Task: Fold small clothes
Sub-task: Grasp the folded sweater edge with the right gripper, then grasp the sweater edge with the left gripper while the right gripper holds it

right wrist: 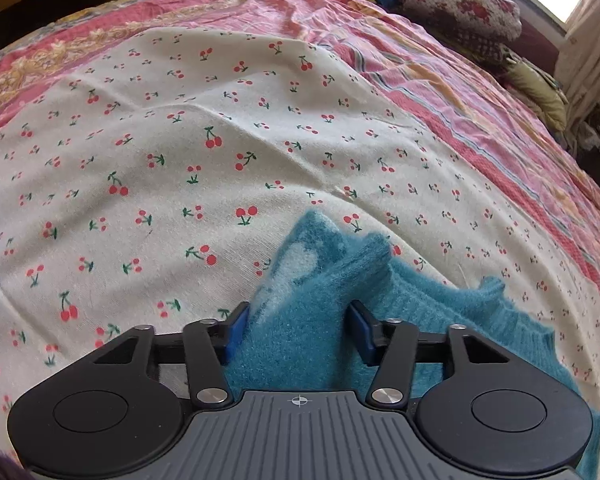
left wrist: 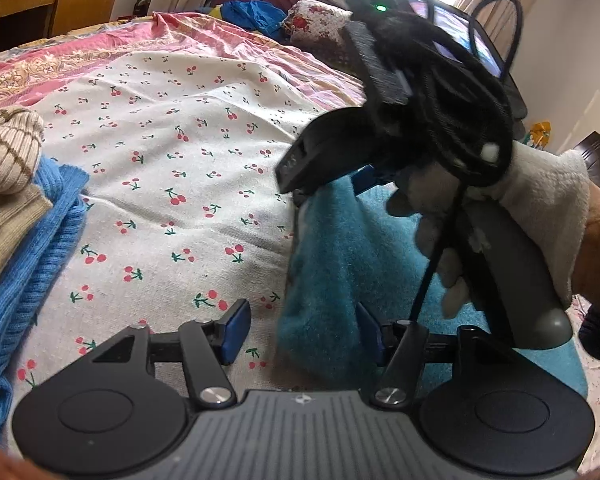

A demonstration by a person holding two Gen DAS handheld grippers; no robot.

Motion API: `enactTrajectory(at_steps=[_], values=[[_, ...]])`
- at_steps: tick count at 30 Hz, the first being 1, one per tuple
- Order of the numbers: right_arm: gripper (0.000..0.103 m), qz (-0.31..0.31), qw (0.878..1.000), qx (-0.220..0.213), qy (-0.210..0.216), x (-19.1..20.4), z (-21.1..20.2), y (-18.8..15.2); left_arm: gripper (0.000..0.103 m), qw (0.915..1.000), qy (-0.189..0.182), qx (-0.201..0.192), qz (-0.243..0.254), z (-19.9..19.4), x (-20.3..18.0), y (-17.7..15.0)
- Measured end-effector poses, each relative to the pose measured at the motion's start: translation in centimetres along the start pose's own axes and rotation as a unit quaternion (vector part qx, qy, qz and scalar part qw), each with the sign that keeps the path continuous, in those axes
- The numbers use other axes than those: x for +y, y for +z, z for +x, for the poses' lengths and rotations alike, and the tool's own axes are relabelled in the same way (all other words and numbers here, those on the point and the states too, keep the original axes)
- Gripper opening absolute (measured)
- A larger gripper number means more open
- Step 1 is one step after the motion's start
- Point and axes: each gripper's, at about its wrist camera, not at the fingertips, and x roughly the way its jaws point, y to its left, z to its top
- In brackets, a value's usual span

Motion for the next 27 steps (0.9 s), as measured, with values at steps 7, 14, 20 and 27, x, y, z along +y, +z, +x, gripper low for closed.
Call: enactTrajectory(at_steps=[7, 14, 20, 27], values=[[0.03, 0.023, 0.999, -0.01, 0.029, -1.9, -1.1, -0.4, 0.081, 0.9997, 0.009, -0.021, 0.008, -0.8, -0.6, -0.5], [0.025, 0.06, 0.996, -0.022, 0.063, -4.2, -2.8, -0.6, 0.088, 0.9995, -0.006, -0.029, 0.01, -0.7, -0.6, -0.8], [0.024, 0.081, 0.993, -0.036, 0.081, -5.9, -4.1, -1.1, 0.089, 0.9993, -0.015, -0.034, 0.008, 0.3, -0.9, -1.3], [0.024, 0.097, 0.989, -0.05, 0.095, -7.7, -5.8, -1.8, 0.072, 0.9985, -0.02, -0.051, 0.007, 0.8, -1.4, -1.3]])
